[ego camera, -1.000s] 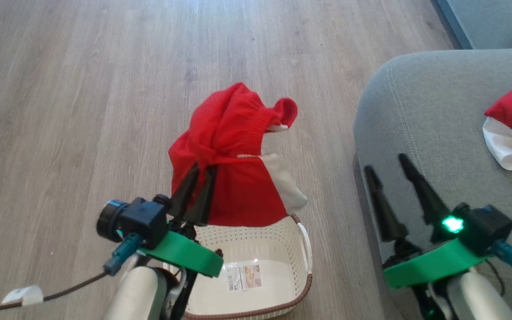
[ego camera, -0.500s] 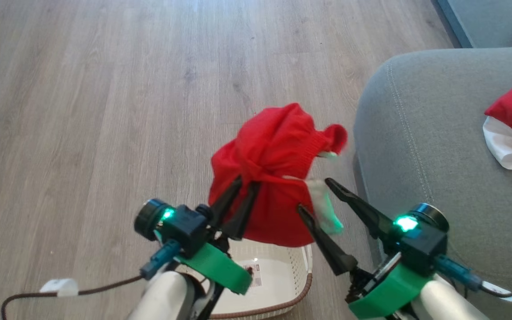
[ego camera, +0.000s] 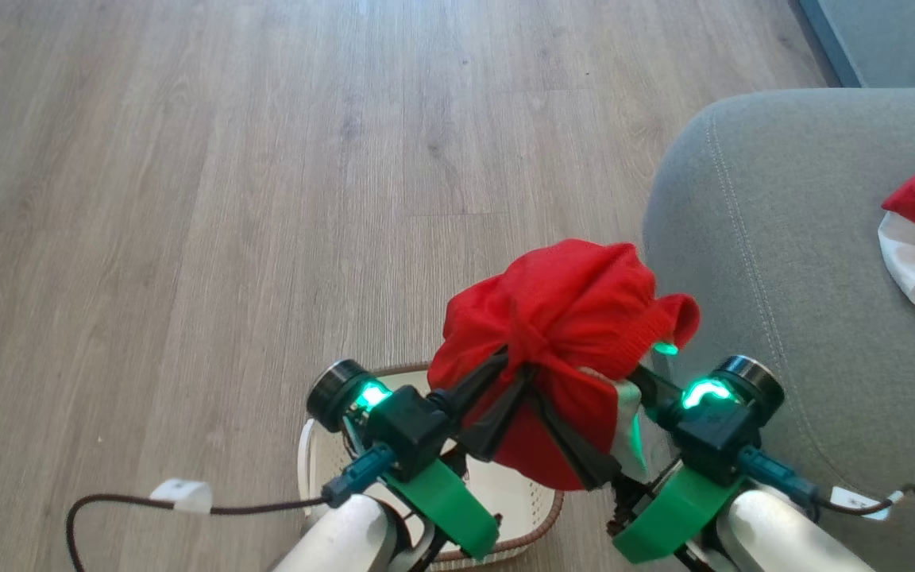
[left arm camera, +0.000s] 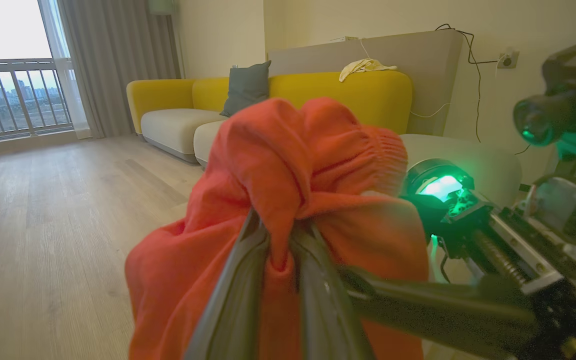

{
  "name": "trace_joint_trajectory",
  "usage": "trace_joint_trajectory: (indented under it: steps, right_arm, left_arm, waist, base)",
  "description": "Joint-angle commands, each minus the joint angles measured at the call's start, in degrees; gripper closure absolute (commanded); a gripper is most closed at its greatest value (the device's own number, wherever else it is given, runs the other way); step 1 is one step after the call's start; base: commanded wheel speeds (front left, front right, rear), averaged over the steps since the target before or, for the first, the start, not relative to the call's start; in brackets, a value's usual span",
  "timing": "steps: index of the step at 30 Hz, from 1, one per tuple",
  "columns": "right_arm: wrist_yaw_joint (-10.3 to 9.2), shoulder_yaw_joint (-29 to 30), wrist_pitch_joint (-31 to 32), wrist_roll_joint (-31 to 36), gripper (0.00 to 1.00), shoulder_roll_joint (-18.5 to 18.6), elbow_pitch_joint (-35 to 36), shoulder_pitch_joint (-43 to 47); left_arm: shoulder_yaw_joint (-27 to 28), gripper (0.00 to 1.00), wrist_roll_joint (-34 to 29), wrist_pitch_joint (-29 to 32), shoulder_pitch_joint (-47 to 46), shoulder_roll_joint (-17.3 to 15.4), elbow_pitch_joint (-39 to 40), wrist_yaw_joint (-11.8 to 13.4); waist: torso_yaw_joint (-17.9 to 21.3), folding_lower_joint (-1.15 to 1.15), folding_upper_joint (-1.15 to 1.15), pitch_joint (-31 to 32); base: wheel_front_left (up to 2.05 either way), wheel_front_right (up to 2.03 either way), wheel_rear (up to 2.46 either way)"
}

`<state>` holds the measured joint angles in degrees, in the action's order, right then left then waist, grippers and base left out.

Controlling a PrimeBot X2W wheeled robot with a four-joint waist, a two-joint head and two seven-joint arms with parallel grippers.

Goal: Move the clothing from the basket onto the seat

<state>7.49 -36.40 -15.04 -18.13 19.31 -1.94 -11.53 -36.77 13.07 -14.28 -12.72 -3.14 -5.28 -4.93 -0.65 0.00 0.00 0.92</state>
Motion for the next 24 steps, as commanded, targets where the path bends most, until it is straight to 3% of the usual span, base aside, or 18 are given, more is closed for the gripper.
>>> trace_joint_trajectory:
  steps: [1,10,11,13,24]
  right_arm:
    - [0.0,-0.97,0.04,0.05,0.0,0.01,1.18,-2.64]
    - [0.0,-1.46,0.04,0.48,0.0,-0.15,-0.64,-3.56]
    - [0.0,-1.8,0.04,0.09,0.52,-0.2,-1.19,-3.56]
    - [0.0,-2.0,0.04,-0.11,1.0,-0.3,-1.74,-3.92]
    - [0.0,-0.99,0.04,-0.88,1.0,-0.85,-2.2,-3.53]
  left_arm:
    - [0.28,1.0,0.85,-0.72,-3.17,0.26,1.53,-0.49]
    - [-2.65,1.0,3.62,-0.72,-4.3,0.26,1.4,-0.24]
    - [-2.86,1.0,3.69,-0.72,-4.41,0.26,1.33,-0.23]
    - [-3.08,1.0,3.71,-0.72,-4.48,0.26,1.17,-0.11]
    - [-3.61,1.0,4.18,-0.72,-4.33,0.26,0.73,0.16]
  waist:
    - [-0.04,0.0,0.0,-0.1]
    - [0.08,0.0,0.0,-0.42]
    - [0.14,0.0,0.0,-0.39]
    - [0.29,0.0,0.0,-0.41]
    - [0.13,0.0,0.0,-0.14]
  base:
    - [0.0,0.0,0.0]
    - [0.0,0.0,0.0]
    - [0.0,0.0,0.0]
    - [0.0,0.0,0.0]
    - [0.0,0.0,0.0]
